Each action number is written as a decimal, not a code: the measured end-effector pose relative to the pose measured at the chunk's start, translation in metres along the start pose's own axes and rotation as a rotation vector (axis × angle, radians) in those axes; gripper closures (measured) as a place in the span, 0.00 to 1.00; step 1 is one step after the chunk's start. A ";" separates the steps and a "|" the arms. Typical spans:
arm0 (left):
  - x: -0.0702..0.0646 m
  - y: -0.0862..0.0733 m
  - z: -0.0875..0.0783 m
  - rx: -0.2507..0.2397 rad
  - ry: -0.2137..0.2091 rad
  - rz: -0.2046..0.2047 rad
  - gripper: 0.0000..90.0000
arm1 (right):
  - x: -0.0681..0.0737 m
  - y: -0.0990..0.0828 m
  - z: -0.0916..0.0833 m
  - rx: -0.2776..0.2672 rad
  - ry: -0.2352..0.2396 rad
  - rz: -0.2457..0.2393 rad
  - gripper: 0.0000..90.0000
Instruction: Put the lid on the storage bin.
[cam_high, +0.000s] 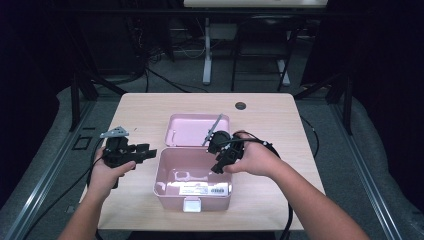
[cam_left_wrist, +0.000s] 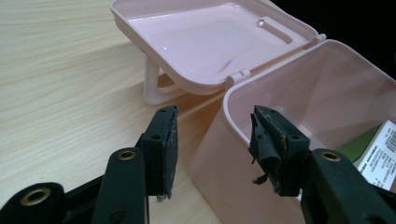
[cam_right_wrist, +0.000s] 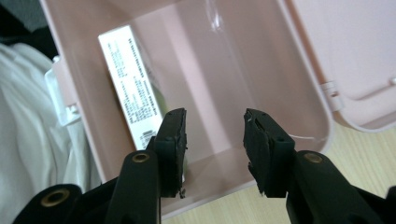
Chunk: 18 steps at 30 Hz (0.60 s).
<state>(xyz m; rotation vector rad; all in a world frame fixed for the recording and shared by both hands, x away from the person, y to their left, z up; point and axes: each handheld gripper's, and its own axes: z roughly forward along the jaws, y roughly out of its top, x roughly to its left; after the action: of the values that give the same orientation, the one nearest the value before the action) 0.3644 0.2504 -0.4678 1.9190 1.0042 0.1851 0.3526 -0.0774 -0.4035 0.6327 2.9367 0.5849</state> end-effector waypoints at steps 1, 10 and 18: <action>0.000 0.000 0.000 0.001 -0.002 0.002 0.58 | -0.001 0.000 -0.001 -0.007 -0.008 0.007 0.65; -0.005 0.001 0.003 0.002 -0.009 0.017 0.60 | -0.009 -0.002 -0.004 -0.068 -0.058 0.068 0.62; -0.008 0.001 0.005 0.005 -0.007 0.027 0.62 | -0.017 -0.006 -0.005 -0.102 -0.088 0.137 0.62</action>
<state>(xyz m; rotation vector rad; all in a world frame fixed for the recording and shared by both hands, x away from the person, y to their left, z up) 0.3621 0.2409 -0.4676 1.9368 0.9756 0.1920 0.3651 -0.0908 -0.4009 0.8298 2.7777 0.6958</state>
